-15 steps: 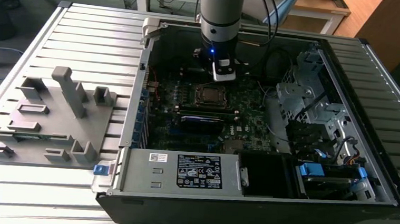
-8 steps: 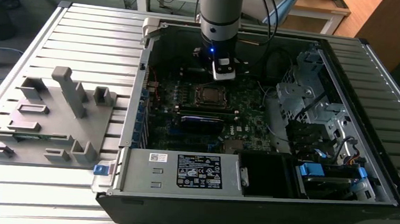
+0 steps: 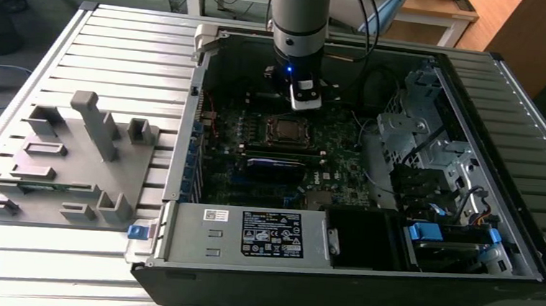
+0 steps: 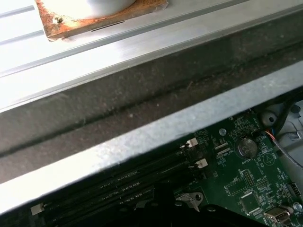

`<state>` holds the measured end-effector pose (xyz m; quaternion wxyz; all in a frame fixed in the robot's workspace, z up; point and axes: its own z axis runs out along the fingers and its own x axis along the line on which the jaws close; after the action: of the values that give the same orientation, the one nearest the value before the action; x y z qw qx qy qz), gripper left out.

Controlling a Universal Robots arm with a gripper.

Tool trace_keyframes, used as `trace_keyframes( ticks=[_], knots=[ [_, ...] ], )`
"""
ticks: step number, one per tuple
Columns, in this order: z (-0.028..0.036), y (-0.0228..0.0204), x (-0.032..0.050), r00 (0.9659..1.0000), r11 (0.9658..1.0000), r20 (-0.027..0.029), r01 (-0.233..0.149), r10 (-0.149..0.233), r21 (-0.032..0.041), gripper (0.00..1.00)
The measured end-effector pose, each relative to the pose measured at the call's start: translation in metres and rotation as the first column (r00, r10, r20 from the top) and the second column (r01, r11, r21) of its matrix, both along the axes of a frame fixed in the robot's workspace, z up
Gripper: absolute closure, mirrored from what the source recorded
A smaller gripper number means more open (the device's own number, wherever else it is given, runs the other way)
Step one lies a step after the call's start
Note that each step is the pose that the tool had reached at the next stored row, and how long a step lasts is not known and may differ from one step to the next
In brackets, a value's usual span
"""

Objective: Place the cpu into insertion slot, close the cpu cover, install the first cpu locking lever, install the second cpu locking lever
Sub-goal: 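Install the first cpu locking lever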

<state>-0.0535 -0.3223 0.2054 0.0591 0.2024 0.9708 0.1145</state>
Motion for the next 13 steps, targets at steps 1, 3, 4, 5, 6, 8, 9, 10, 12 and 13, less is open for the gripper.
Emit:
trace_keyframes(
  ticks=[1, 3, 4, 5, 6, 8, 9, 10, 12, 13],
  knots=[
    [-0.0001, 0.0004, -0.0002, 1.0000, 1.0000, 0.0002, 0.000, 0.000, 0.0000, 0.89],
    [-0.0003, 0.0012, -0.0011, 1.0000, 1.0000, 0.0010, 0.000, 0.000, 0.0001, 0.89],
    [-0.0005, 0.0015, -0.0018, 1.0000, 1.0000, 0.0019, 0.000, 0.000, 0.0002, 0.89],
    [-0.0007, 0.0016, -0.0024, 1.0000, 1.0000, 0.0032, 0.000, 0.000, 0.0000, 0.89],
    [-0.0010, 0.0017, -0.0028, 1.0000, 1.0000, 0.0048, 0.000, 0.000, -0.0001, 0.89],
    [-0.0020, 0.0018, -0.0033, 1.0000, 1.0000, 0.0085, 0.000, 0.000, -0.0003, 0.89],
    [-0.0025, 0.0018, -0.0033, 0.9999, 1.0000, 0.0103, 0.000, 0.000, -0.0006, 0.89],
    [-0.0031, 0.0018, -0.0033, 0.9999, 1.0000, 0.0120, 0.000, 0.000, -0.0011, 0.89],
    [-0.0044, 0.0018, -0.0033, 0.9999, 1.0000, 0.0154, 0.000, 0.000, -0.0024, 0.89],
    [-0.0049, 0.0018, -0.0033, 0.9999, 1.0000, 0.0168, 0.000, 0.000, -0.0036, 0.89]
  ],
)
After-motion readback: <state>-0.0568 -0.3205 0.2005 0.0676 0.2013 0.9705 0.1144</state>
